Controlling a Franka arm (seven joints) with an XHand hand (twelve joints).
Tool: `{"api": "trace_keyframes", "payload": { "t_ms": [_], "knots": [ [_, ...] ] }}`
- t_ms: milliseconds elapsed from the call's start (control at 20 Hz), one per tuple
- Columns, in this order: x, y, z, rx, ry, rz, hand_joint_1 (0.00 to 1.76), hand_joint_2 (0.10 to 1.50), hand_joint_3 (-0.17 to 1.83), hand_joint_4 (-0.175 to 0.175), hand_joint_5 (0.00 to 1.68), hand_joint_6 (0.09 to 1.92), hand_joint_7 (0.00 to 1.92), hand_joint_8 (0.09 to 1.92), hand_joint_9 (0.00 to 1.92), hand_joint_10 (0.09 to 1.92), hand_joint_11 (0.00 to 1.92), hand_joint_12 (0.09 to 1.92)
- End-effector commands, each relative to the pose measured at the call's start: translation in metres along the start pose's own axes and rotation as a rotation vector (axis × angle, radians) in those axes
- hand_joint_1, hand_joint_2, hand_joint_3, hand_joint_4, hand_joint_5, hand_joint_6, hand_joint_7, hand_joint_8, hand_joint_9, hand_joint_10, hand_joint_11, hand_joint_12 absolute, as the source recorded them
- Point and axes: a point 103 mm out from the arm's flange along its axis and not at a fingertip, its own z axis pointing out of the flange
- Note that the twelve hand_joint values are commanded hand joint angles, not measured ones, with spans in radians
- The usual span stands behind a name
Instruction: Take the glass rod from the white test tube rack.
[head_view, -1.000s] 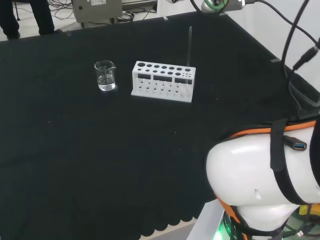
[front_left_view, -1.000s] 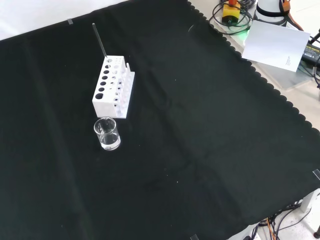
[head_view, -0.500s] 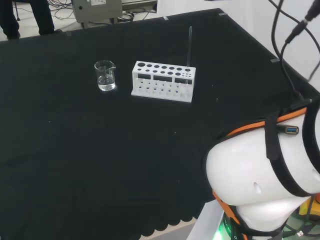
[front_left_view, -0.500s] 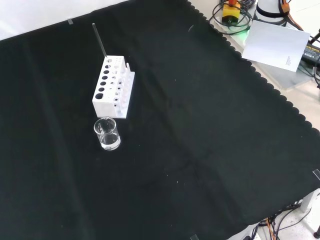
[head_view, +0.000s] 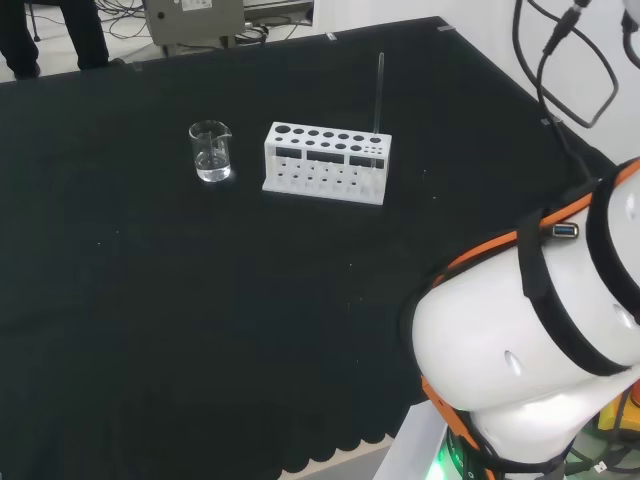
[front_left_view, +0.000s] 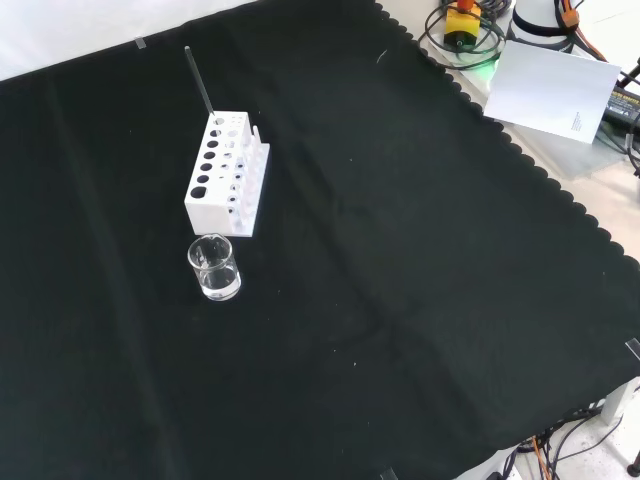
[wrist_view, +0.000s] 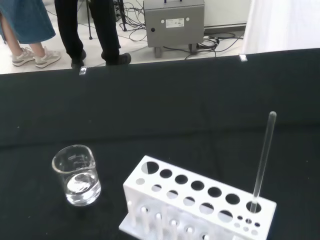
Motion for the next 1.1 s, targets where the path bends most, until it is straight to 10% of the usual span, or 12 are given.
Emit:
{"api": "trace_keyframes", "payload": {
  "t_ms": [50, 1100],
  "knots": [
    [-0.012, 0.031, 0.006, -0.003, -0.022, 0.005, 0.64, 0.86, 0.49, -0.151, 0.19, 0.09, 0.15, 0.91, 0.48, 0.93, 0.09, 1.51],
    [-0.060, 0.101, 0.044, 0.013, -0.036, 0.045, 0.66, 0.87, 0.49, -0.175, 0.38, 0.09, 0.43, 0.96, 0.68, 0.95, 0.33, 1.46]
  ]
}}
